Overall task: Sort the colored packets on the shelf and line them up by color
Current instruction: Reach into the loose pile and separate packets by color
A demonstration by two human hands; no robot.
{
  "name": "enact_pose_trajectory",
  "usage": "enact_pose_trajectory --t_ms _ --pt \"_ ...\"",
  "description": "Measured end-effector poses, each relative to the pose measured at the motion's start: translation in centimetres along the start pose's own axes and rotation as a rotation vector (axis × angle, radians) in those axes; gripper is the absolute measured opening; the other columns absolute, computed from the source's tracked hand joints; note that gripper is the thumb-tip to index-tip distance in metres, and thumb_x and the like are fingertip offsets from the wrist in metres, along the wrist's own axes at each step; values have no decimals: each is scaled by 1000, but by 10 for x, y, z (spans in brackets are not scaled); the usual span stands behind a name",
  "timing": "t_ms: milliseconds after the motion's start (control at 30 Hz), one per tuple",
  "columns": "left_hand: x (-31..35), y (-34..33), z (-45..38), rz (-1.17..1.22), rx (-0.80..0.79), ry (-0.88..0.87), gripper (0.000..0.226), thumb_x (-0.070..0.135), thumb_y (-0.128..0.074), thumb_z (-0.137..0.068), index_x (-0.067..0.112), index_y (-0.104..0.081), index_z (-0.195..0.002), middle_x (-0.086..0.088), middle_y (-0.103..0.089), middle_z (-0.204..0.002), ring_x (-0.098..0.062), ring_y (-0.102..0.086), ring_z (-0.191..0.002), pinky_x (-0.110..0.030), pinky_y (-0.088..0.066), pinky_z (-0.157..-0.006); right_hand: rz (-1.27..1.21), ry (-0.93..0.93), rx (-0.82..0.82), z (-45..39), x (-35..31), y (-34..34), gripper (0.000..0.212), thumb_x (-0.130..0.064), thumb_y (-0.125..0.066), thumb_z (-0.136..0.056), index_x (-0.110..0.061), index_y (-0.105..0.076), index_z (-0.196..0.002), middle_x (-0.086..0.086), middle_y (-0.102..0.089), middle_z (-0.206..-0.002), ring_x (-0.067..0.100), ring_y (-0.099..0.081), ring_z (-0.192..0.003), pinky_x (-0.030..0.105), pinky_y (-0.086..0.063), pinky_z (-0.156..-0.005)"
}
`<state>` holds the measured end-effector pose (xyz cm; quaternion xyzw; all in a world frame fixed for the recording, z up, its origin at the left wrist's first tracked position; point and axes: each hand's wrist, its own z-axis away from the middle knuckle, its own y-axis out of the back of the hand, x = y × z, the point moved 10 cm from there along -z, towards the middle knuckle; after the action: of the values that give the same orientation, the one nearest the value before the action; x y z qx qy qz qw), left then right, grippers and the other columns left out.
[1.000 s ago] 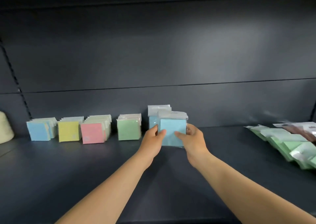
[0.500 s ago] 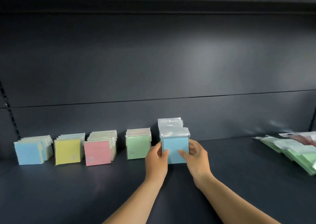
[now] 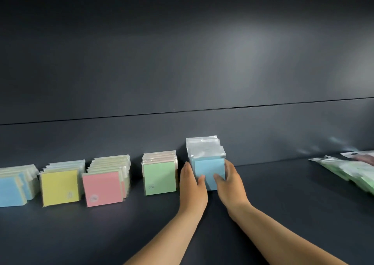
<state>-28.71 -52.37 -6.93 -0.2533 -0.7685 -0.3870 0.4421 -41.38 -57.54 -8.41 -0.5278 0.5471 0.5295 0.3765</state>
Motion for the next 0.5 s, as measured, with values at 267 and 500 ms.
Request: enact_pose_trajectory --t_ms 267,500 --pt "-7 -10 -3 58 -98 77 43 8 -42 -94 25 -39 -134 10 -57 -108 -4 -54 -89 -13 -40 -69 34 -2 -96 -7 1 -8 46 -4 -48 -93 -22 -42 -135 -10 -60 -110 3 -57 -97 12 -43 -71" --pt "-4 -5 -4 36 -74 65 43 7 -43 -93 25 -43 -132 11 -55 -105 -3 -51 -85 -20 -37 -77 36 21 -104 -8 0 -10 45 -5 -49 -93 -24 -41 -133 -9 -60 -111 4 -56 -97 12 -43 -70"
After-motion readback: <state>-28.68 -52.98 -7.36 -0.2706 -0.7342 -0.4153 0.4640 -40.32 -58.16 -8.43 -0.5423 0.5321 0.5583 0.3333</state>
